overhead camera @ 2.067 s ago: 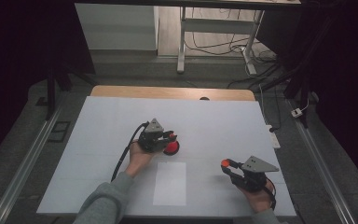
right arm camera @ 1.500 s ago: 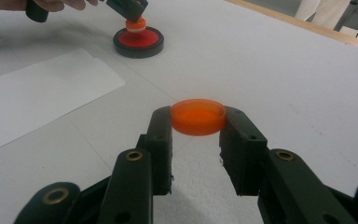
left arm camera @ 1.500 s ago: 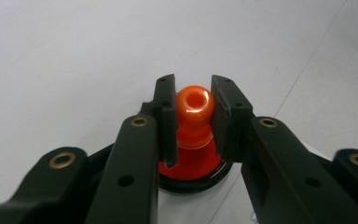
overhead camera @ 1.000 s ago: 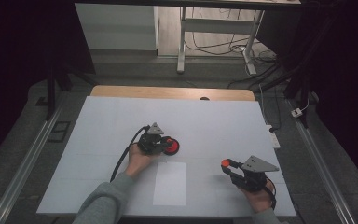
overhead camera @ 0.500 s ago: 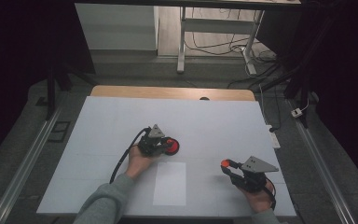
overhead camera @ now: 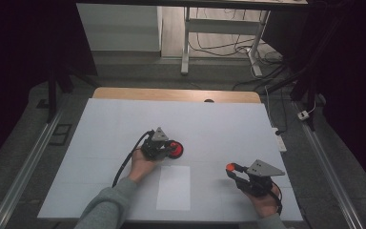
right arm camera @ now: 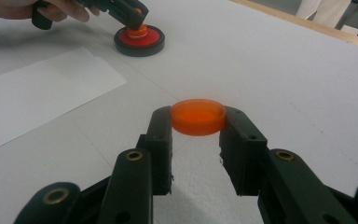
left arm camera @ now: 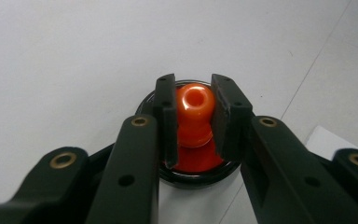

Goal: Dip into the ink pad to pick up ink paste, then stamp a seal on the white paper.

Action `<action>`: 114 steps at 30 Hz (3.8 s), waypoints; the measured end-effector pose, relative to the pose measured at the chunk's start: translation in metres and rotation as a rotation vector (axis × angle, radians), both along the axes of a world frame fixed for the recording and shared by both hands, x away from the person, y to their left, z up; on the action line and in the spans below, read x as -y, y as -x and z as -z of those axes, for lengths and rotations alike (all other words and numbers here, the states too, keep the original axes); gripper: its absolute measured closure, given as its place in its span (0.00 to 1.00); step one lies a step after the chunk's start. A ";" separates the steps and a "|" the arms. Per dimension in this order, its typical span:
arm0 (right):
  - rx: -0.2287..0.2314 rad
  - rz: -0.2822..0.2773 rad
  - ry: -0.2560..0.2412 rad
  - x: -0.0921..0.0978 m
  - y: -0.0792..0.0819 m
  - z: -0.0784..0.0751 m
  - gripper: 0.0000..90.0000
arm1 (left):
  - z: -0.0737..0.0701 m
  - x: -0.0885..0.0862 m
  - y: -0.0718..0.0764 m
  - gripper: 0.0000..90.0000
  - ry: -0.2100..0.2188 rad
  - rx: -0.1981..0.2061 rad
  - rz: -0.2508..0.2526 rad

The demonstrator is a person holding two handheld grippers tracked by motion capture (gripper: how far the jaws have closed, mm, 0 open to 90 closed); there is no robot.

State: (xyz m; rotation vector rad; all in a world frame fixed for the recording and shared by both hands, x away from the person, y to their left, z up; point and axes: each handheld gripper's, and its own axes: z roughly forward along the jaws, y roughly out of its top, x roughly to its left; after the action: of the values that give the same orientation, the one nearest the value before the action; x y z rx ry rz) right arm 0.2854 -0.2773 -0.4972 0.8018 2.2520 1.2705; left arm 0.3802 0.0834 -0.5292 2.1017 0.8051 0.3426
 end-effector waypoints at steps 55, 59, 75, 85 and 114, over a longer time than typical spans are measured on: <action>0.005 -0.006 -0.023 -0.001 -0.010 0.000 0.72 | -0.073 -0.035 0.047 0.80 0.279 0.005 0.179; 0.004 -0.002 -0.015 -0.001 -0.009 -0.001 0.72 | -0.074 -0.033 0.054 0.80 0.267 0.005 0.202; 0.002 -0.004 -0.007 0.000 -0.008 0.000 0.72 | -0.072 -0.037 0.062 0.80 0.257 -0.016 0.195; 0.007 0.004 -0.003 0.002 -0.008 -0.001 0.72 | -0.072 -0.036 0.074 0.80 0.254 -0.019 0.207; -0.003 -0.004 -0.030 0.003 -0.007 -0.001 0.72 | -0.055 -0.027 0.095 0.80 0.221 -0.042 0.250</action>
State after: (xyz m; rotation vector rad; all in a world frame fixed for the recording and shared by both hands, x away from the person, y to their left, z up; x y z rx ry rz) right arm 0.2921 -0.2798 -0.4966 0.8111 2.2426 1.3092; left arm 0.2857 0.1109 -0.4745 1.9770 0.5669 0.0709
